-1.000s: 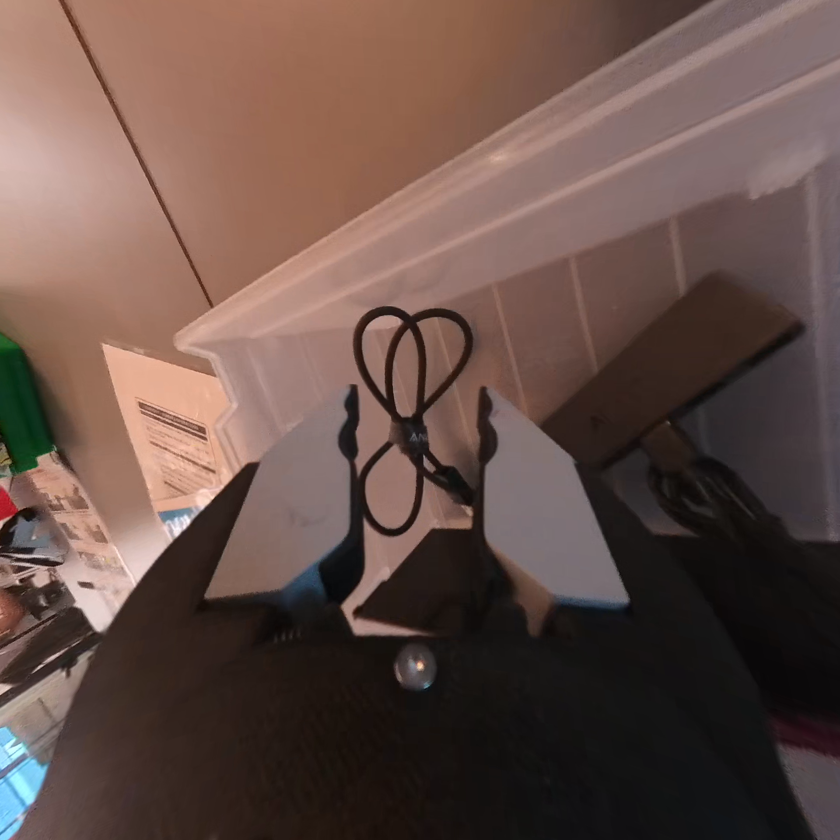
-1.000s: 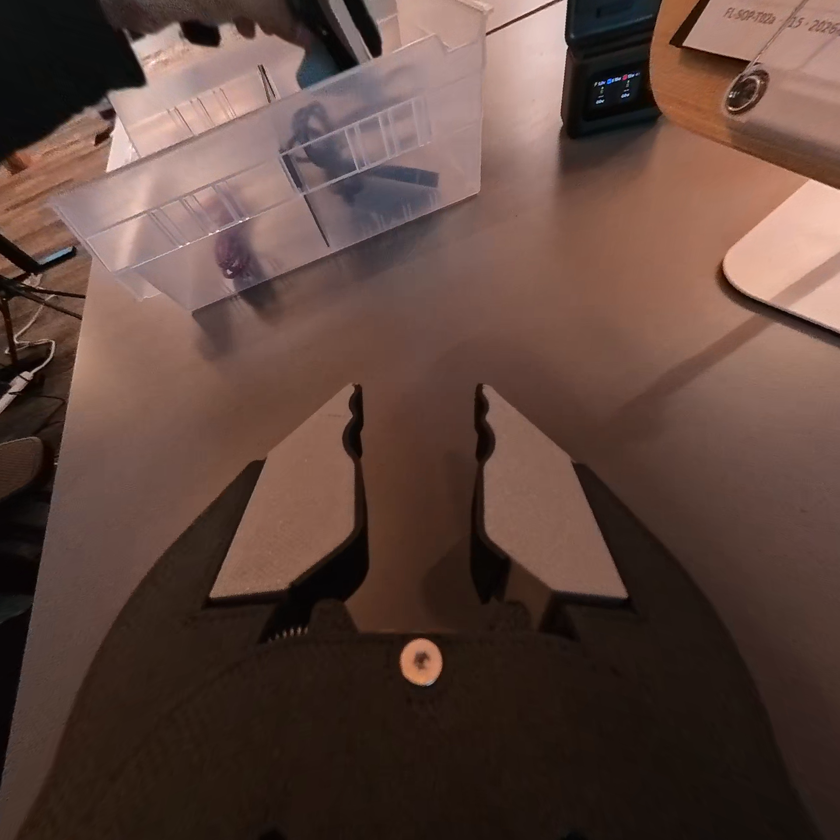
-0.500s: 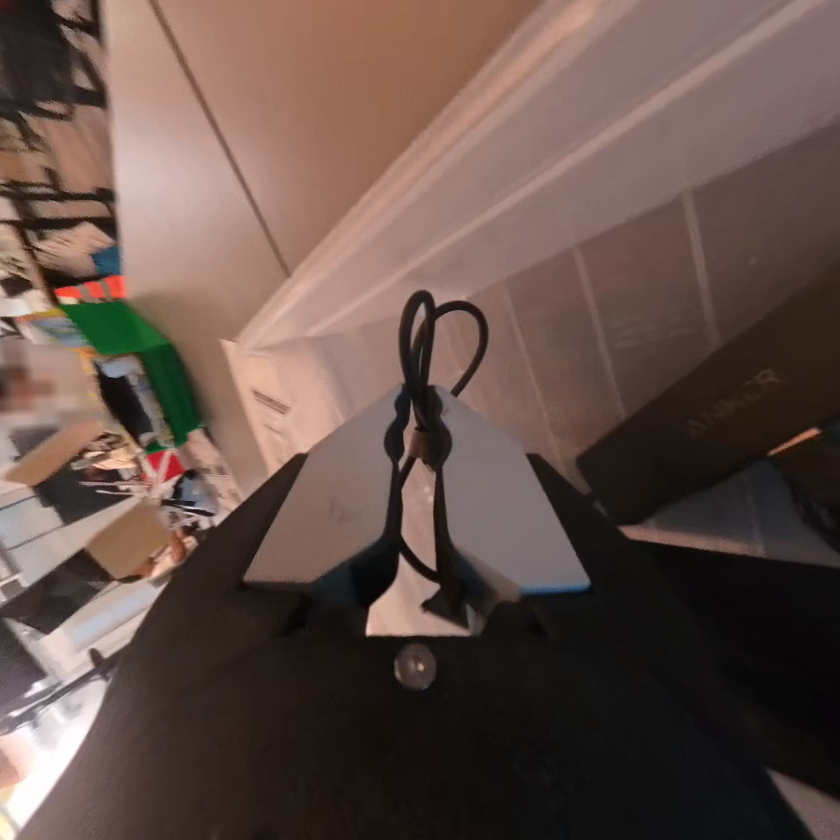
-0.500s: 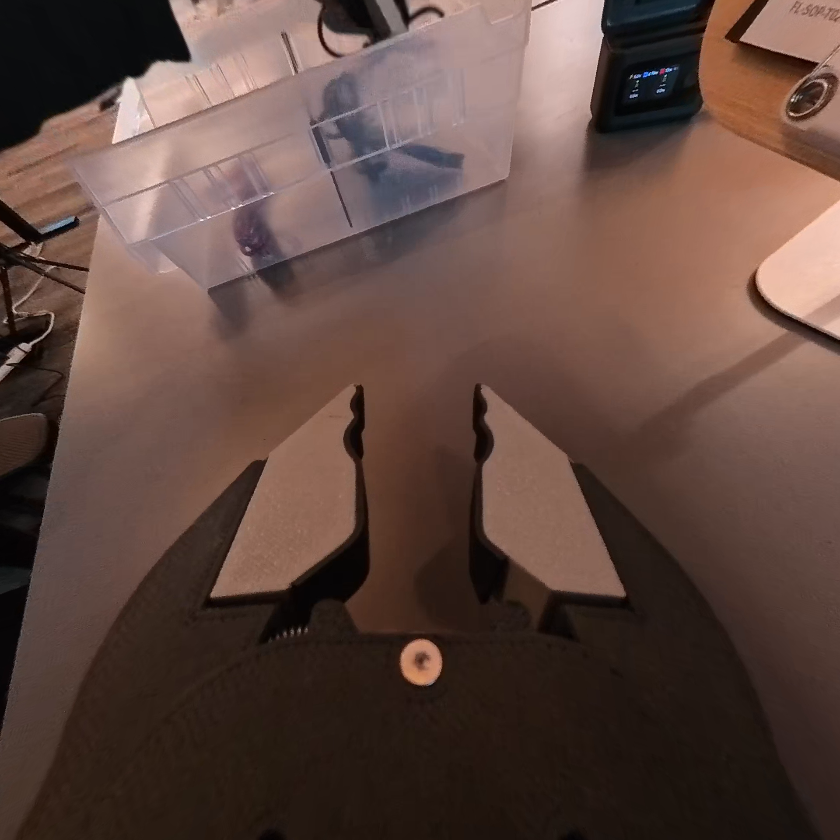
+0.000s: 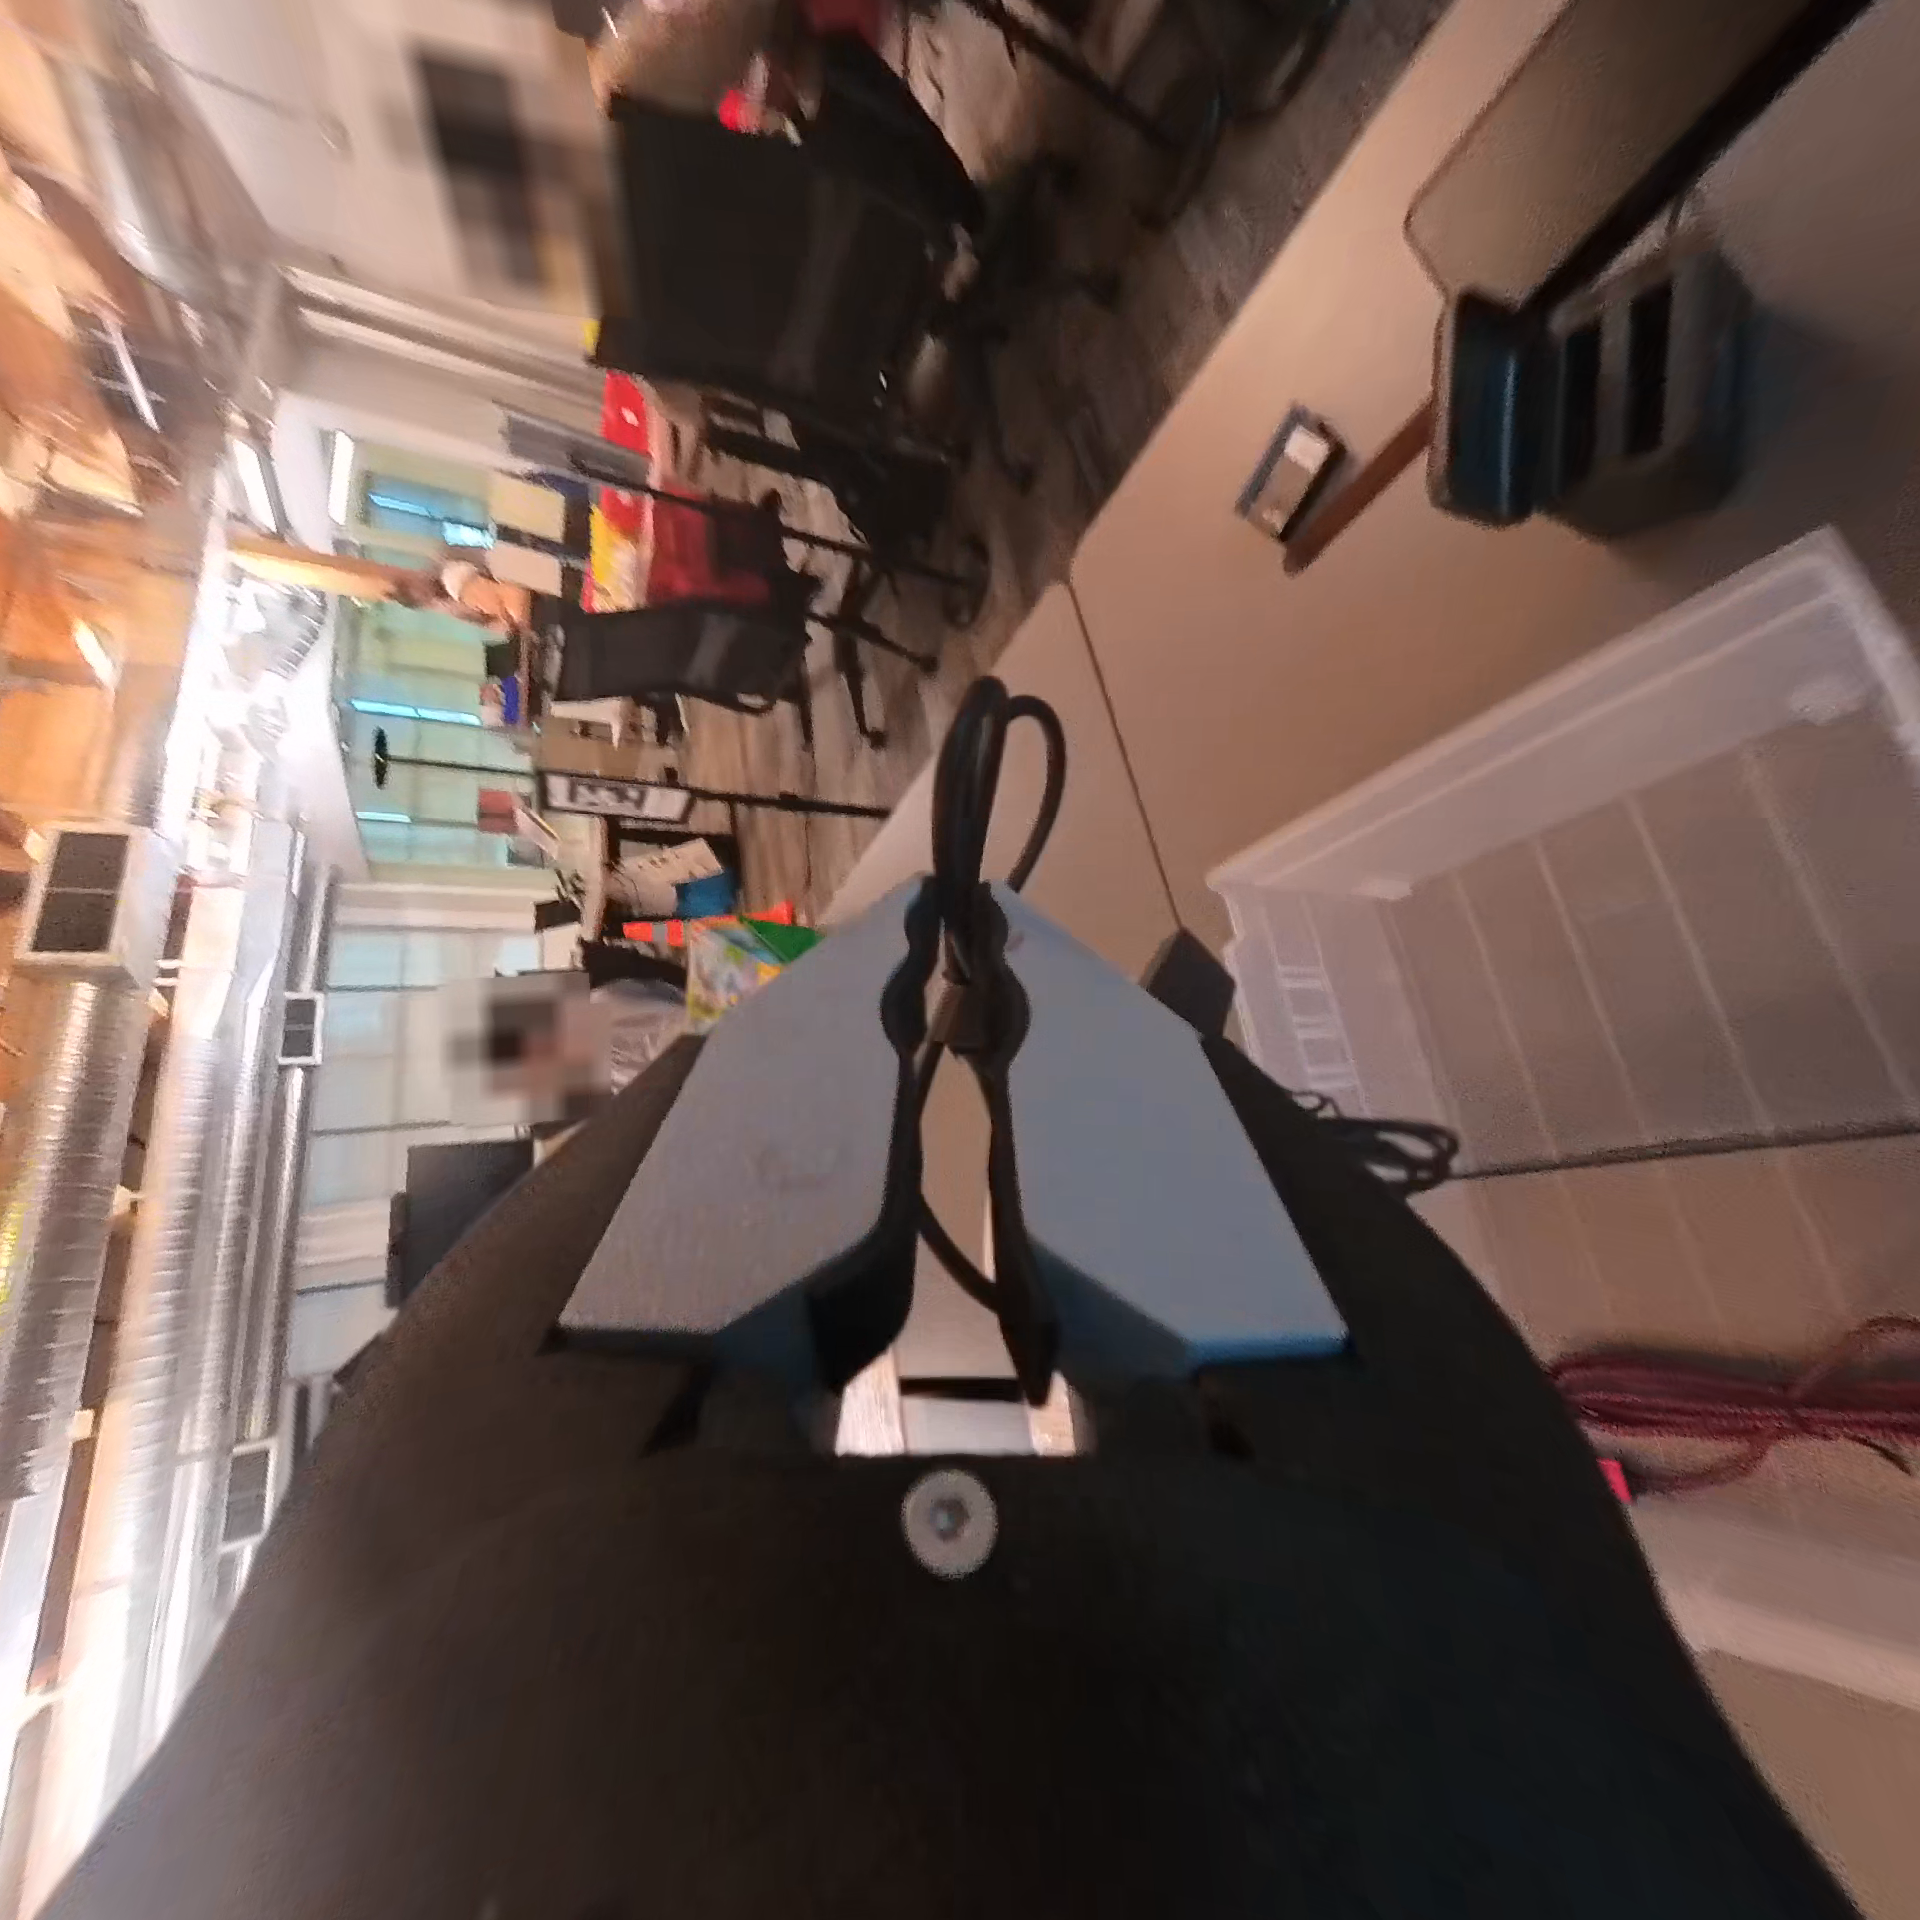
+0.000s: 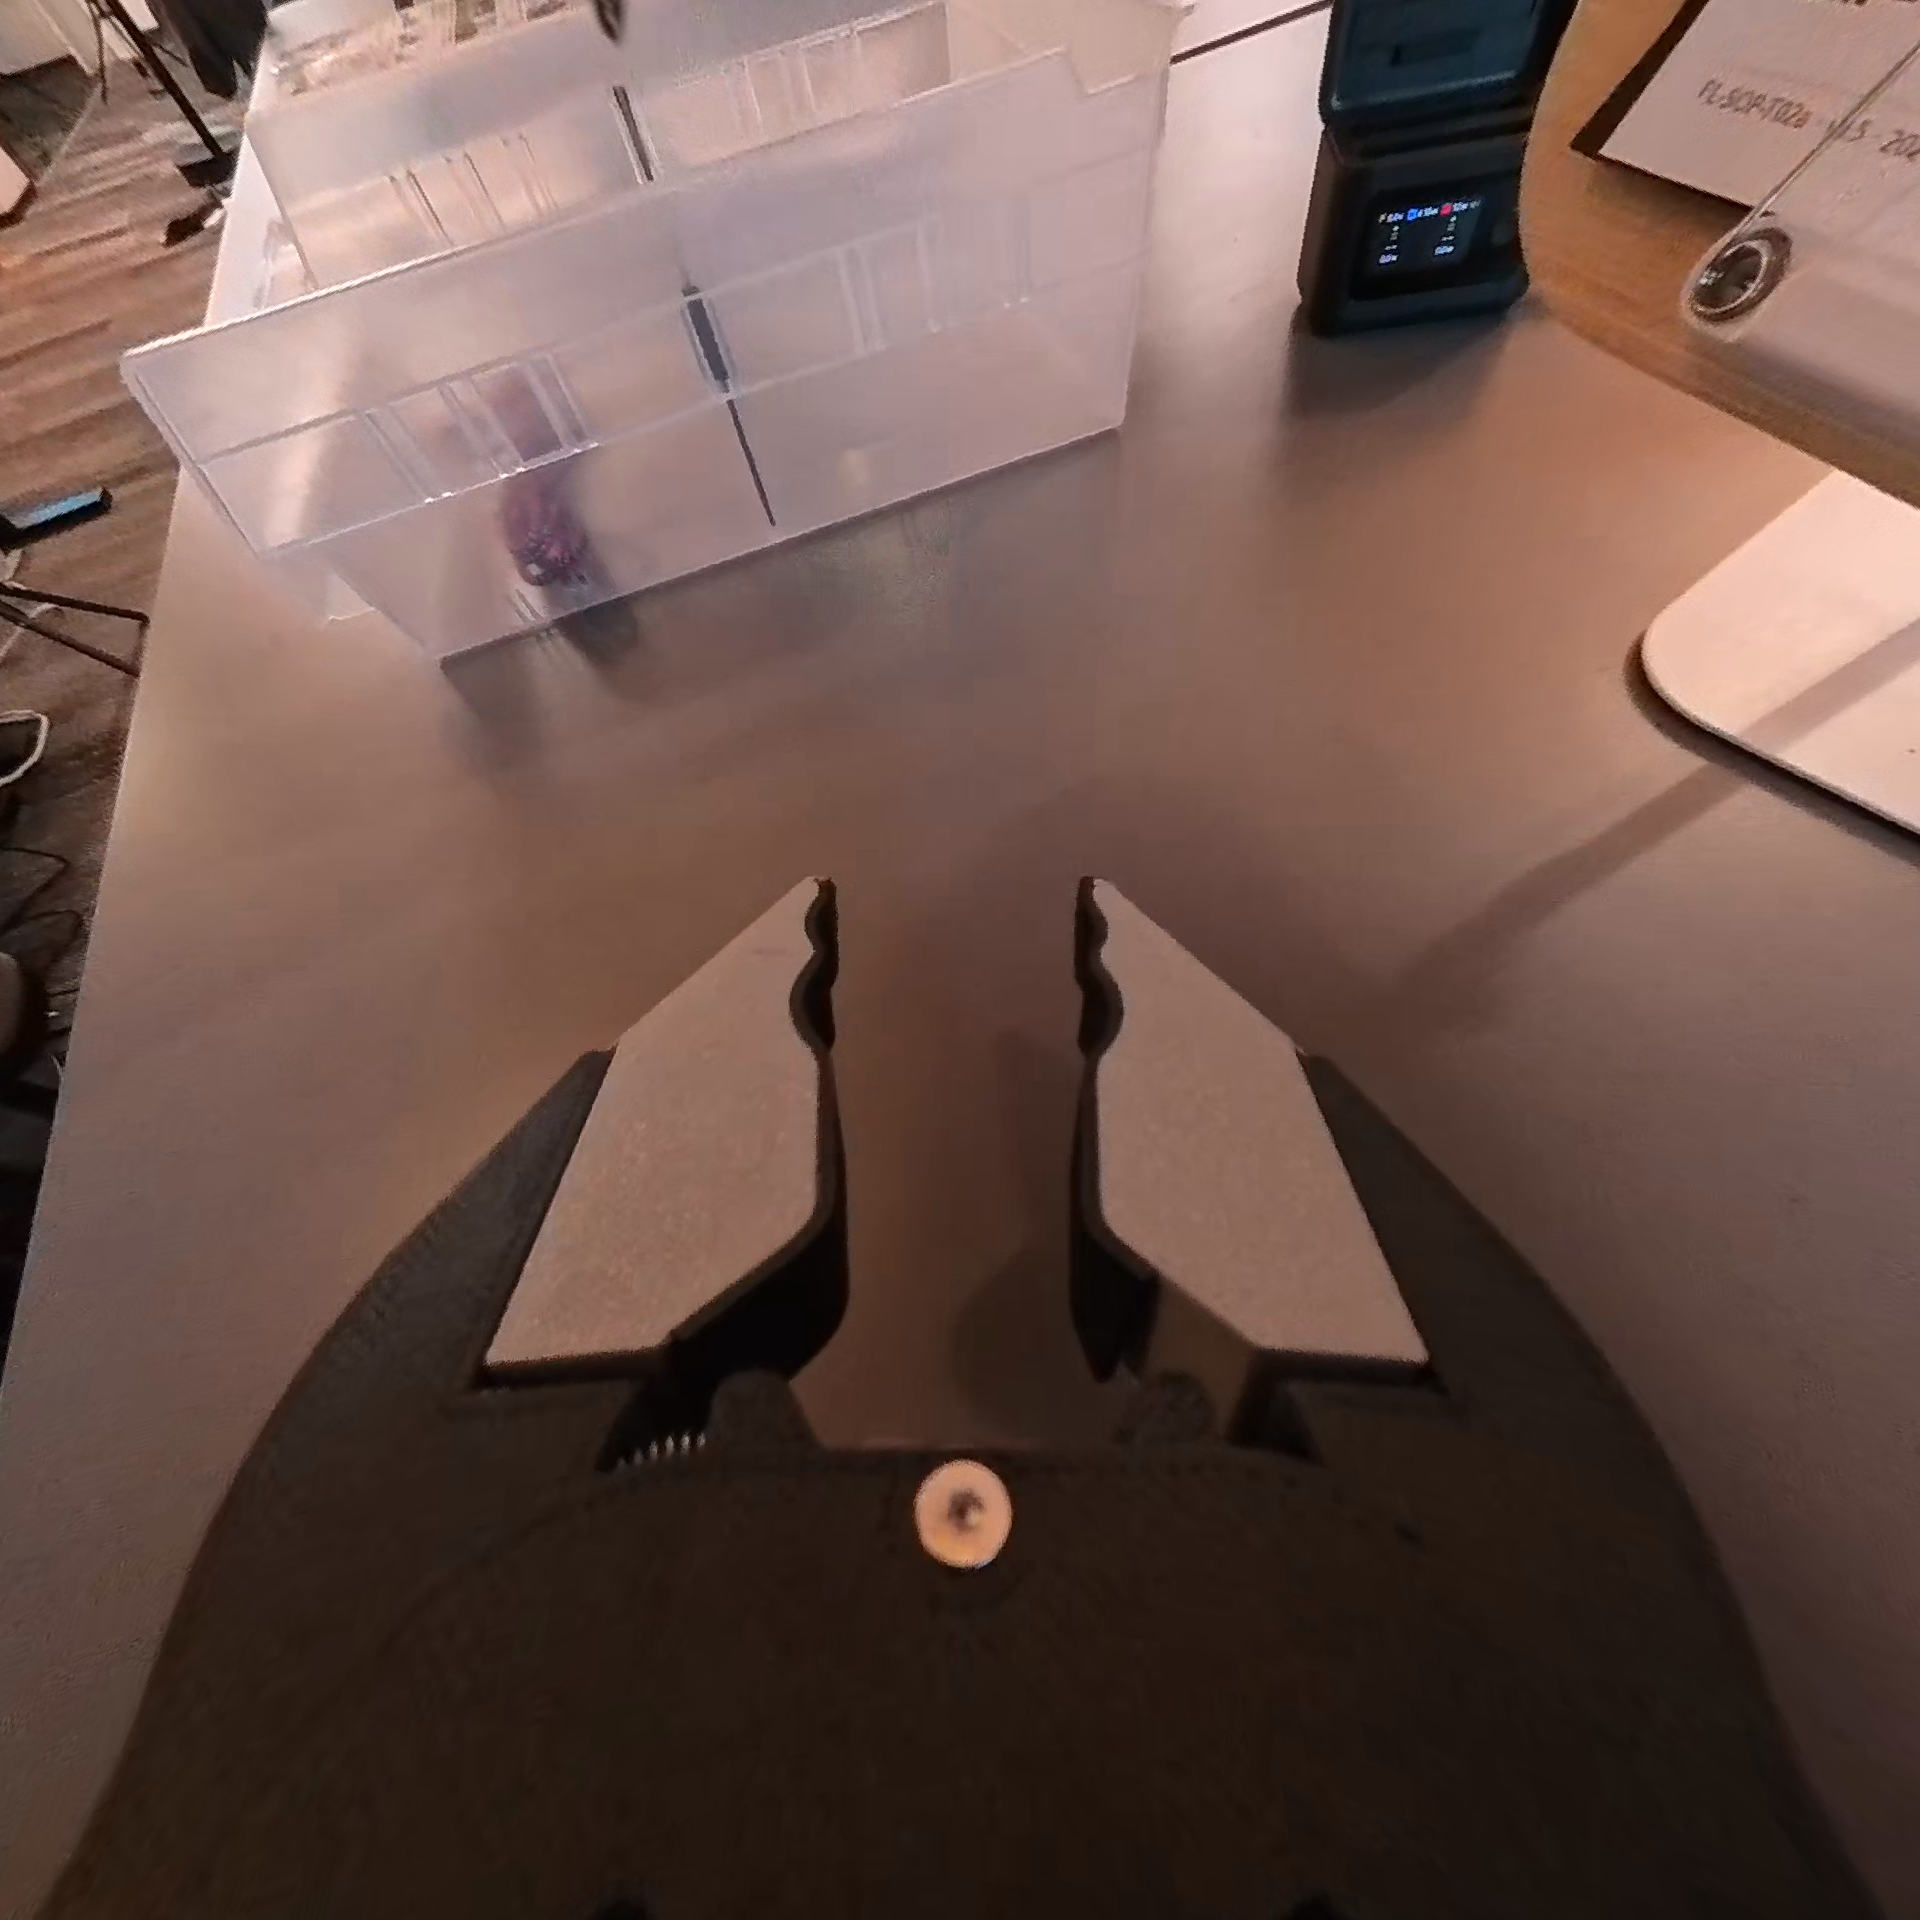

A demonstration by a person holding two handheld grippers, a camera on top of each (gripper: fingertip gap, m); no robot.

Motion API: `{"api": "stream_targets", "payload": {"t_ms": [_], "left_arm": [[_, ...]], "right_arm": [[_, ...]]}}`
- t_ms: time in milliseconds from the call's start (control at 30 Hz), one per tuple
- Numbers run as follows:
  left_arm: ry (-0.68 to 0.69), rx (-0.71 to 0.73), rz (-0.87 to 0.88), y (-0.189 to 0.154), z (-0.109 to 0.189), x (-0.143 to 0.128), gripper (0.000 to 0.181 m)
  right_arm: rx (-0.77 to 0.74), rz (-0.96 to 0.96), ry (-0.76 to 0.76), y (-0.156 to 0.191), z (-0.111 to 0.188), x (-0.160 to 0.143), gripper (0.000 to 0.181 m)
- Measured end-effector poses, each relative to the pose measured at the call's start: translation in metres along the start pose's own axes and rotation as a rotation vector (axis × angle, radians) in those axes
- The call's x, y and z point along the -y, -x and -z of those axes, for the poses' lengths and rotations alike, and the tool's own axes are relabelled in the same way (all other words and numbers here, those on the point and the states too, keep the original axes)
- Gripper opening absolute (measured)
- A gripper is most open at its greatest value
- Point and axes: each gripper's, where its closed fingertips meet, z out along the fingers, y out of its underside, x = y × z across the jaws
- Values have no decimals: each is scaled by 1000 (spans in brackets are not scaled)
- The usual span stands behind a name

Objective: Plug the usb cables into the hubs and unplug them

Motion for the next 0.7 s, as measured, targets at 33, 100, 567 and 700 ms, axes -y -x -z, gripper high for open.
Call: {"api": "stream_targets", "payload": {"t_ms": [33, 100, 567, 700], "left_arm": [[-31, 9, 0, 5, 14, 9, 4], [-96, 6, -1, 9, 42, 27, 3], [-458, -264, -214, -141, 154, 133, 2], [-505, -307, -309, -186, 157, 142, 2]], "right_arm": [[-2, -2, -1, -1, 0, 0, 43], [-10, -5, -7, -3, 2, 1, 43], [64, 27, -441, 9, 64, 66, 60], [142, 41, -452, 17, 70, 69, 73]]}}
